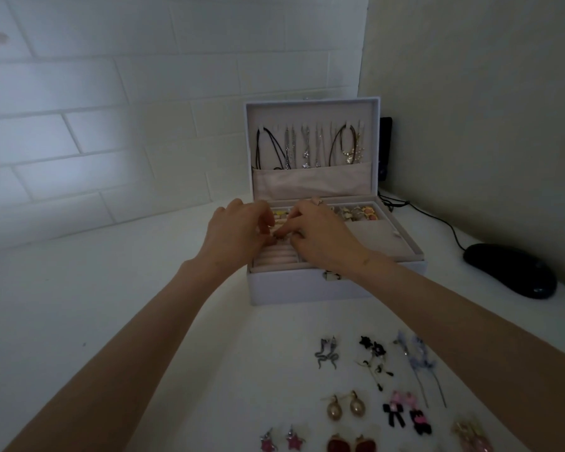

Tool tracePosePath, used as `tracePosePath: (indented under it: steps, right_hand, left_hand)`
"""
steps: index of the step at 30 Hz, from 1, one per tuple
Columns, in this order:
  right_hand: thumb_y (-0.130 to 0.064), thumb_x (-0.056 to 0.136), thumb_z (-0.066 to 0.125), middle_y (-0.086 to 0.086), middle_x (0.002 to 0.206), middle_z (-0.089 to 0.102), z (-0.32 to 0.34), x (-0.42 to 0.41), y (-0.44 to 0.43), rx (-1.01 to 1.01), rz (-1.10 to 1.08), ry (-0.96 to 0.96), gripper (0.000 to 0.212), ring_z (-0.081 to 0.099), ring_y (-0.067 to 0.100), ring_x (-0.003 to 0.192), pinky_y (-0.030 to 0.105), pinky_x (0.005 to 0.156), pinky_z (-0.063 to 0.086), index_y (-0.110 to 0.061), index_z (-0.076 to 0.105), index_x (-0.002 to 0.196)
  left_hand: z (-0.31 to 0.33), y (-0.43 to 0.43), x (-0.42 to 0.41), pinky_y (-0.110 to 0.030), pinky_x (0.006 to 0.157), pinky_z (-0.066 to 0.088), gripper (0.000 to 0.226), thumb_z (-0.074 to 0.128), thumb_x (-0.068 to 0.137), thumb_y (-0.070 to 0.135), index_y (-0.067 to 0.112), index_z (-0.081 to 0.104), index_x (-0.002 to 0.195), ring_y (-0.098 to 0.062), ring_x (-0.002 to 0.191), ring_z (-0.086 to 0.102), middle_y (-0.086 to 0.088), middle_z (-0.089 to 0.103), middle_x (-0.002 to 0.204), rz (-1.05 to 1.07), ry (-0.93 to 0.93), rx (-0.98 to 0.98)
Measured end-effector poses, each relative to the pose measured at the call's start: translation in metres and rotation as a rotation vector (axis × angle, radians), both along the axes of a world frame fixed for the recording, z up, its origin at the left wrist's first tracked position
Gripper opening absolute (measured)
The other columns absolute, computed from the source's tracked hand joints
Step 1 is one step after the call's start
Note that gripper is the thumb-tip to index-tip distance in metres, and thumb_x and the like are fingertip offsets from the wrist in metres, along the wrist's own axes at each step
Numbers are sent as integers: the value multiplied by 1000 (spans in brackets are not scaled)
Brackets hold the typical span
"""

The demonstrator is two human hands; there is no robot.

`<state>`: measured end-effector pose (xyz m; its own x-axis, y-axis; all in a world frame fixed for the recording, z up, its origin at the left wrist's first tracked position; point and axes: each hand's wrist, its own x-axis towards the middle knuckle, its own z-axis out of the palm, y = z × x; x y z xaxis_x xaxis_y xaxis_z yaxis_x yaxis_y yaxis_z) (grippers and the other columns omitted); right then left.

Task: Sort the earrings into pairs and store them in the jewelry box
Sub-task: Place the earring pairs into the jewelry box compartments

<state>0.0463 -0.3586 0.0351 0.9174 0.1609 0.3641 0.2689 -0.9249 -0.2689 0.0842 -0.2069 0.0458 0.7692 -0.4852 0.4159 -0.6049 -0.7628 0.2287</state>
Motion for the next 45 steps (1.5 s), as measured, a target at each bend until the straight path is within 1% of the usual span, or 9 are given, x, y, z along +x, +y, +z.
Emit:
tracePosePath:
  steps: [8, 13, 16, 22, 28, 33, 36, 39, 45]
  right_hand:
    - [-8, 84, 52, 6, 98, 57, -3, 2, -1, 33, 19, -50, 32, 46, 23, 99, 22, 79, 30, -23, 72, 105]
    - [-11, 87, 51, 4, 105, 58, -2, 2, -1, -9, 29, -33, 31, 46, 23, 102, 26, 84, 33, -24, 71, 106]
    - [-13, 87, 50, 2, 112, 56, 1, 1, 1, -44, 28, 8, 32, 44, 23, 109, 32, 93, 33, -27, 69, 109]
    - [-9, 85, 51, 1, 113, 57, 1, 0, 1, -17, 24, 2, 35, 44, 22, 110, 34, 94, 34, -27, 70, 108]
    - [4, 78, 52, 3, 98, 62, -3, 4, -2, 159, 30, -114, 41, 52, 23, 99, 32, 85, 41, -21, 73, 102]
    - [-7, 83, 56, 7, 84, 60, 1, -8, -2, 267, 24, -278, 26, 48, 19, 87, 24, 75, 35, -18, 73, 98]
    - [-13, 78, 57, 3, 83, 62, 4, -31, 6, 252, 95, -310, 23, 51, 14, 84, 27, 77, 39, -18, 74, 93]
    - [-16, 78, 66, -4, 82, 61, 8, -60, 14, 198, 98, -221, 13, 47, 7, 83, 22, 77, 33, -19, 74, 88]
    - [-33, 74, 74, -13, 87, 61, 9, -120, 22, 139, 198, 230, 9, 47, 5, 85, 23, 75, 39, -32, 71, 82]
  left_hand:
    - [2, 4, -2, -31, 82, 33, 25, 66, 82, 24, 20, 58, 105, -19, 96, 49, 10, 68, 97, -6, -85, 34]
    - [-3, 10, -9, -30, 76, 31, 22, 56, 84, 9, 19, 60, 103, -18, 87, 49, 10, 69, 92, -32, -206, 31]
    - [-7, 14, -10, -31, 72, 30, 24, 53, 79, 4, 17, 64, 97, -21, 83, 52, 8, 70, 84, -55, -257, 44]
    - [-9, 17, -9, -28, 62, 31, 30, 39, 65, 13, 20, 65, 78, -19, 61, 55, 10, 65, 61, -112, -422, 140]
    - [-3, 24, -15, -29, 67, 29, 35, 43, 63, 7, 19, 64, 88, -18, 71, 51, 14, 69, 76, -89, -323, 21]
    - [0, 32, -34, -28, 68, 33, 27, 37, 77, 24, 21, 59, 92, -13, 73, 49, 16, 62, 82, -110, -272, -132]
    - [-3, 38, -51, -28, 68, 35, 7, 53, 83, 23, 21, 57, 88, -11, 70, 48, 16, 56, 79, -127, -198, -167]
    - [-6, 44, -71, -21, 64, 34, 12, 64, 84, 25, 24, 52, 82, -9, 70, 48, 19, 51, 72, -150, -27, -124]
    - [-8, 62, -113, -19, 68, 45, 20, 68, 78, 40, 35, 49, 76, -5, 75, 56, 15, 57, 79, -273, 457, 139]
